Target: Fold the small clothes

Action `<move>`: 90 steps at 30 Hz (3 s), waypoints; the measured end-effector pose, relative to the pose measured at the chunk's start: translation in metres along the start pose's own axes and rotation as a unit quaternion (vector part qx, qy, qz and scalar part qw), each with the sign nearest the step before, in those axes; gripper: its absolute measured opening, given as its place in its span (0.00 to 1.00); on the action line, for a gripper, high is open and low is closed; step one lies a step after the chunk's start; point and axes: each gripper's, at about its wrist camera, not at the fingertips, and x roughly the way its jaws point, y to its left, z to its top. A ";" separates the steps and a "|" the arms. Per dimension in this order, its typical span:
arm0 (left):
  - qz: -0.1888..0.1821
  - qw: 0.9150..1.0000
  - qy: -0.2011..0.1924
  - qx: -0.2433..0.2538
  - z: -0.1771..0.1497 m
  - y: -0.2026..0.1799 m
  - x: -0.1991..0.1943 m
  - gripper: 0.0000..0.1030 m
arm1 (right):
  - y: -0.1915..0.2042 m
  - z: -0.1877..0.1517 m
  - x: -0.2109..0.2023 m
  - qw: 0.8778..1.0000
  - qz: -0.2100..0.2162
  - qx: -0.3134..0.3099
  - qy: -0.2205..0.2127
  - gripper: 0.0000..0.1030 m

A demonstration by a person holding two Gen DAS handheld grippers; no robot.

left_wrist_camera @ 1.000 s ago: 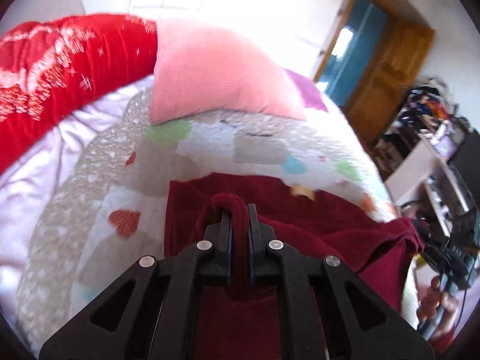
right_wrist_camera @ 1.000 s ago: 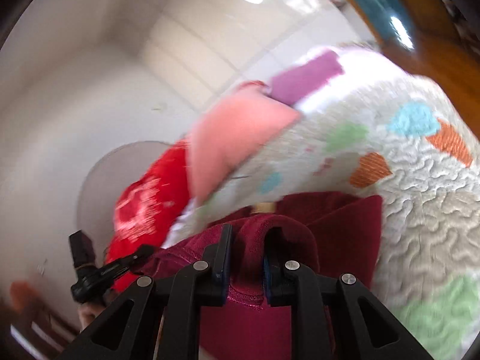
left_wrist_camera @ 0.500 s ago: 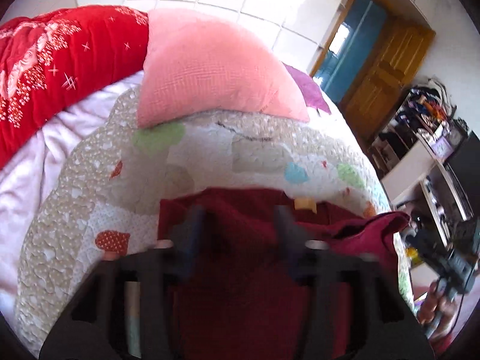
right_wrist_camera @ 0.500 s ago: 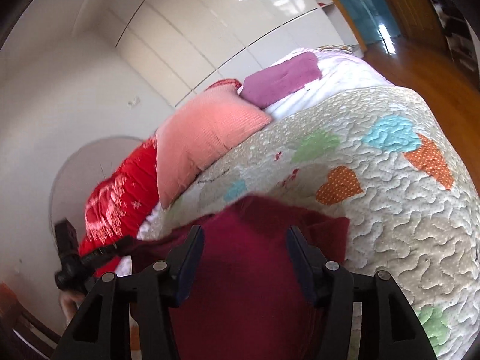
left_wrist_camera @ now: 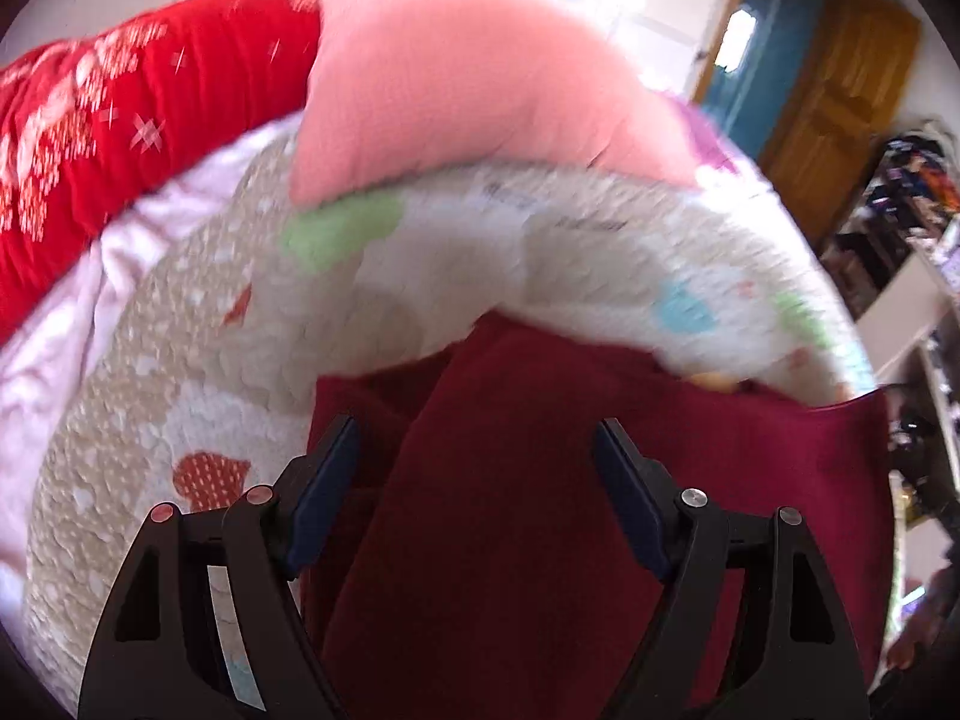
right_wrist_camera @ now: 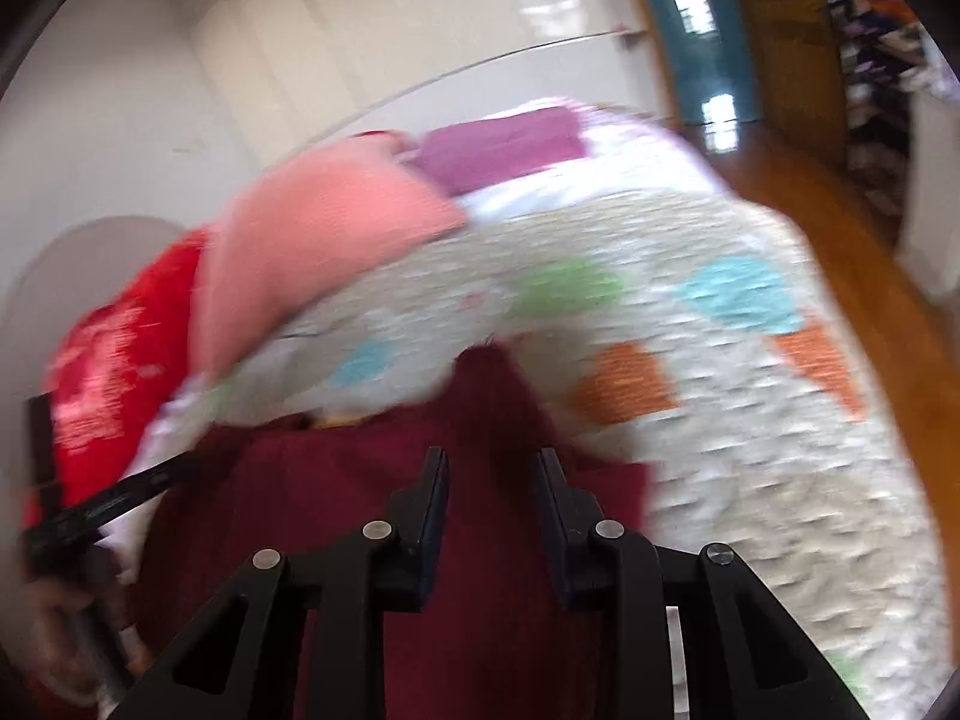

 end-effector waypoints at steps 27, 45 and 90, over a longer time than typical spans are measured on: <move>0.019 1.000 -0.015 0.007 -0.020 0.000 0.005 0.78 | 0.013 -0.039 -0.005 0.997 0.046 -0.034 0.052 0.47; 0.011 1.000 -0.011 -0.004 -0.090 0.044 -0.064 0.78 | 0.128 -0.029 0.006 0.986 0.132 -0.081 0.066 0.47; -0.083 0.995 0.003 -0.064 -0.118 0.082 -0.063 0.78 | 0.301 -0.020 0.096 0.961 0.181 -0.141 0.154 0.25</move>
